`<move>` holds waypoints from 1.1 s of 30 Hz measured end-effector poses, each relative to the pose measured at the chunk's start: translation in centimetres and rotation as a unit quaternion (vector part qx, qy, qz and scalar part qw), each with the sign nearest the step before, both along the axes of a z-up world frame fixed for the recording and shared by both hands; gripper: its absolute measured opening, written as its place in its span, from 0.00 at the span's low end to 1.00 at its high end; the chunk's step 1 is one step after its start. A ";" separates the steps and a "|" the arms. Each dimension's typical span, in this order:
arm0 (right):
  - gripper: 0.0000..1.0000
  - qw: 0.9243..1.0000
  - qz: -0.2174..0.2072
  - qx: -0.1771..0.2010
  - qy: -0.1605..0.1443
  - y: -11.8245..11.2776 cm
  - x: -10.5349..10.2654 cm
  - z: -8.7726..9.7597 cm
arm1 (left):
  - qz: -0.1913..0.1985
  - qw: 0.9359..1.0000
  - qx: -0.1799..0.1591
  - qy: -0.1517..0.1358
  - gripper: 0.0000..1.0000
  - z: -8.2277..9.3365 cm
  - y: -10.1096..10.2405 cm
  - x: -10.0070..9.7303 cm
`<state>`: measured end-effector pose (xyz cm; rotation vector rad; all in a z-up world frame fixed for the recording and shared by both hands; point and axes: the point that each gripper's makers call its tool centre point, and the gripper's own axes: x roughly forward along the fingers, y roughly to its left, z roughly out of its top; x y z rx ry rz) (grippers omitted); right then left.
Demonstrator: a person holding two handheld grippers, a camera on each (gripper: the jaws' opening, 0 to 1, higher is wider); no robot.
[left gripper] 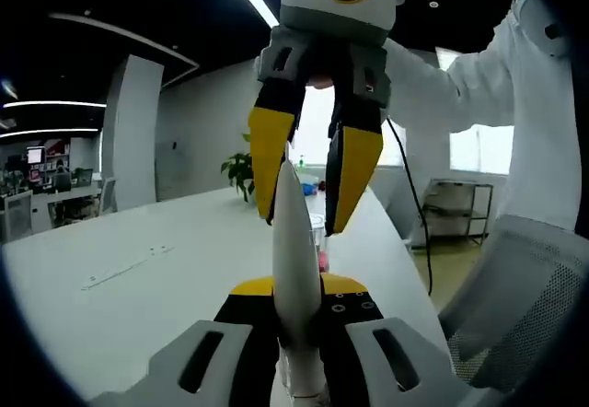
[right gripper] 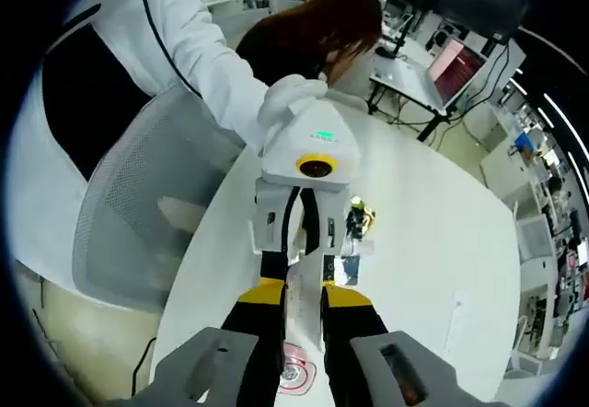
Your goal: Arrange the skincare products in the storage area until every visible bottle or jar stands upright without overlapping.
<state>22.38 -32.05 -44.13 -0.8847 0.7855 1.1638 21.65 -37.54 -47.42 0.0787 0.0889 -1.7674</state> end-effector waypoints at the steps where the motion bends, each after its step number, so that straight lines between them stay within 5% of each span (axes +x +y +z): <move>1: 0.05 1.000 0.004 -0.003 0.007 0.1 -0.1 -0.3 | -0.002 1.000 -0.001 -0.003 0.09 0.1 0.0 -0.2; 14: 0.00 0.996 -0.019 -0.046 0.068 -0.5 -0.7 -2.4 | -0.025 0.999 0.005 -0.027 0.12 -0.6 -0.2 -1.4; 21: 0.00 0.995 -0.027 -0.073 0.065 -1.1 -0.6 -3.4 | -0.005 0.999 0.035 -0.027 0.16 -2.4 -0.6 -0.9; 33: 0.00 0.994 -0.038 -0.082 0.064 -0.1 -0.1 -3.3 | 0.003 0.998 0.051 -0.030 0.18 -2.3 0.6 -0.3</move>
